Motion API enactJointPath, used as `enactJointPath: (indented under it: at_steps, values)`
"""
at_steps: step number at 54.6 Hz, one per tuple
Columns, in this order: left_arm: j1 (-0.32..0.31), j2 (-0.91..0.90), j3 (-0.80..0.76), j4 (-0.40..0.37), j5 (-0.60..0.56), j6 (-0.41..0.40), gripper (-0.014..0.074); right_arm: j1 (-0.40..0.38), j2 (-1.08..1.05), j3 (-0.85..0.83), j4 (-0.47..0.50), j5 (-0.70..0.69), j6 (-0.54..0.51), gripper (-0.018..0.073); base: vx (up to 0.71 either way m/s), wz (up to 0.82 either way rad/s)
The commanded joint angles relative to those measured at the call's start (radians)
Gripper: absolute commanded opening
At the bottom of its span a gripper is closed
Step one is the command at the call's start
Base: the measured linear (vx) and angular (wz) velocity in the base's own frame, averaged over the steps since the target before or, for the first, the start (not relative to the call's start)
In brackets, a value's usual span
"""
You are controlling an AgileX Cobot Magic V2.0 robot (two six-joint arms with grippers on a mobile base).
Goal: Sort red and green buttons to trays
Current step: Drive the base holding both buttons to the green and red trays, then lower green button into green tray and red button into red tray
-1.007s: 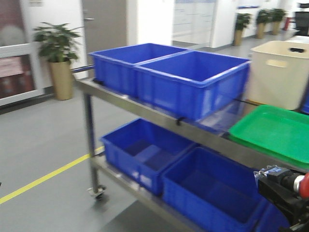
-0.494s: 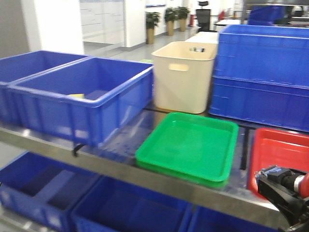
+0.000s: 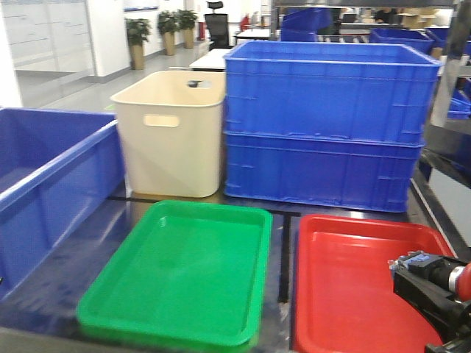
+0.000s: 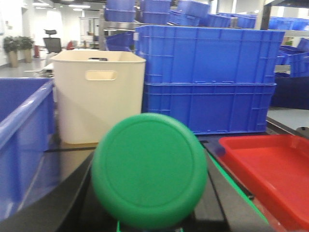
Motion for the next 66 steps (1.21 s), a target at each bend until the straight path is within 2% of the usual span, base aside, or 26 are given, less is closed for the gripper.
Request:
enactJointPath:
  at_steps: [1,31,66]
  values:
    - [-0.006,-0.004,-0.028,-0.024,-0.029,-0.007,0.0021,0.002,-0.011,-0.031,0.003,-0.091,-0.009,-0.0009,0.26,-0.37]
    - [-0.006,-0.004,-0.028,-0.024,-0.029,-0.007,0.0021,0.002,-0.011,-0.031,0.003,-0.091,-0.009,-0.0009,0.20,-0.24]
    - [-0.006,-0.004,-0.028,-0.024,-0.029,-0.007,0.0021,0.002,-0.011,-0.031,0.003,-0.091,-0.009,-0.0009,0.04,-0.07]
